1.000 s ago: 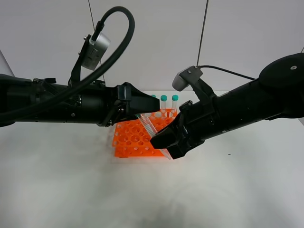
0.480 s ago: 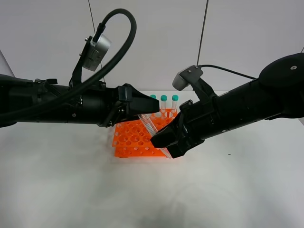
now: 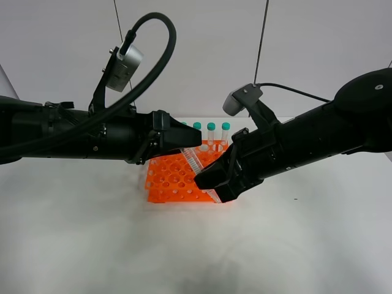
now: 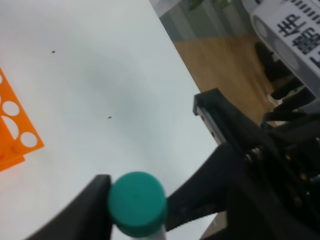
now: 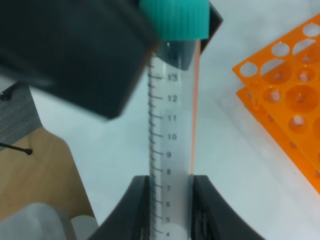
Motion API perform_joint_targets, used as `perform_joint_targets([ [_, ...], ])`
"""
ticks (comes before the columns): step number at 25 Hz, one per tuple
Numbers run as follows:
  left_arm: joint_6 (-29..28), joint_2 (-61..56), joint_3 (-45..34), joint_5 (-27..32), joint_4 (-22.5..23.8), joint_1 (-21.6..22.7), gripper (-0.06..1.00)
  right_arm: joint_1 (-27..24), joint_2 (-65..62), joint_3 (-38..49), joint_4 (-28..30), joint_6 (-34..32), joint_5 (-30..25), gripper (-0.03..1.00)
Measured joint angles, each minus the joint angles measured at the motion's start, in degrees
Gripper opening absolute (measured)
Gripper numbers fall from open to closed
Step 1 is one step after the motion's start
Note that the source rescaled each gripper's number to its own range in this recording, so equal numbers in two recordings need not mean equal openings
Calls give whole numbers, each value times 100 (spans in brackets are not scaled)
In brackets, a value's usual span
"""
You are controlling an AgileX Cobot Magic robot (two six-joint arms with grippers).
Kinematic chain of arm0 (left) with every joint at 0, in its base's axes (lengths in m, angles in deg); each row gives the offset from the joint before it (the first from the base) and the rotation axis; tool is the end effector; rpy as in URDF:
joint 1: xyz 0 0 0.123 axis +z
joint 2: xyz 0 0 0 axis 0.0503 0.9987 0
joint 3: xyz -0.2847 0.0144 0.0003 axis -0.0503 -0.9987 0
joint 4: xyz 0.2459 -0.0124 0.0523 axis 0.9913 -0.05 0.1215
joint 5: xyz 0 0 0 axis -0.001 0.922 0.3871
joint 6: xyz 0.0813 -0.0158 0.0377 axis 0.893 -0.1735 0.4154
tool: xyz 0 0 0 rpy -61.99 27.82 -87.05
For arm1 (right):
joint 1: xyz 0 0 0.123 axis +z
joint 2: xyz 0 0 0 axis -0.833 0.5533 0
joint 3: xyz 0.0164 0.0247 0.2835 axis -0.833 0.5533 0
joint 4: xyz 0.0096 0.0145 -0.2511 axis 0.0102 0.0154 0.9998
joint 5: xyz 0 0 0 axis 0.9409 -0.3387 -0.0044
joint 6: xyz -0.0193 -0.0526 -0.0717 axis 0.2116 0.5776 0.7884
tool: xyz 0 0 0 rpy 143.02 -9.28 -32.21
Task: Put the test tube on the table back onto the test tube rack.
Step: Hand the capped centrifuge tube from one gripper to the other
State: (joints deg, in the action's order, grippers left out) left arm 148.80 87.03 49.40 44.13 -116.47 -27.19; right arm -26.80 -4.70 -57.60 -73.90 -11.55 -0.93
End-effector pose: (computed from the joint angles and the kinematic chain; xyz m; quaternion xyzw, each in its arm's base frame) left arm 0.2271 -0.1758 0.2588 0.1143 0.8408 -0.4069 0.3382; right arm 0.2249 0.1836 0.2477 -0.3873 0.8210 0.3150 0.2770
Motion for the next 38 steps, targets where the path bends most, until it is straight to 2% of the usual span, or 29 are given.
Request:
perform_joint_targets([
  [1, 0, 4, 0, -27, 0, 0, 45, 0, -2, 0, -5, 0, -8, 4],
  [3, 0, 4, 0, -41, 0, 0, 38, 0, -2, 0, -18, 0, -37, 4],
  [9, 4, 4, 0, -48, 5, 0, 29, 0, -2, 0, -24, 0, -50, 4],
  [11, 4, 4, 0, -64, 15, 0, 15, 0, -2, 0, -24, 0, -62, 4],
  [12, 4, 4, 0, -72, 17, 0, 4, 0, -7, 0, -24, 0, -73, 4],
  [13, 4, 11, 0, -72, 17, 0, 0, 0, -9, 0, -24, 0, -73, 4],
  [22, 7, 11, 0, -87, 17, 0, 0, 0, -13, 0, -24, 10, -44, 4],
  [23, 11, 11, 0, -87, 17, 0, 0, 0, -13, 0, -24, 10, -32, 10],
  [24, 11, 11, 0, -81, 17, 0, 0, 0, -13, 0, -24, 10, -1, 20],
  [26, 17, 11, 0, -74, 17, 0, 0, 0, -13, 0, -24, 10, 58, 57],
  [27, 22, 11, 0, -74, 17, 0, 0, 0, -13, 0, -24, 10, 62, 71],
  [28, 22, 11, 0, -74, 17, 0, 0, 0, -13, 0, -18, 10, 62, 83],
  [29, 22, 11, 0, -74, 17, 0, 0, 0, -13, 0, 5, 5, 62, 90],
  [32, 22, 11, 0, -74, 17, 0, 0, 0, -53, -133, 149, -184, -92, 98],
  [34, 22, 11, 0, -74, 17, 0, 0, 0, -149, -349, 472, -517, -307, 100],
  [36, 22, 11, 0, -74, 17, 0, 0, 0, -270, -620, 991, -1127, -645, 100],
  [38, 22, 11, 0, -74, 17, 0, 0, 0, -405, -941, 1771, -1849, -1115, 100],
])
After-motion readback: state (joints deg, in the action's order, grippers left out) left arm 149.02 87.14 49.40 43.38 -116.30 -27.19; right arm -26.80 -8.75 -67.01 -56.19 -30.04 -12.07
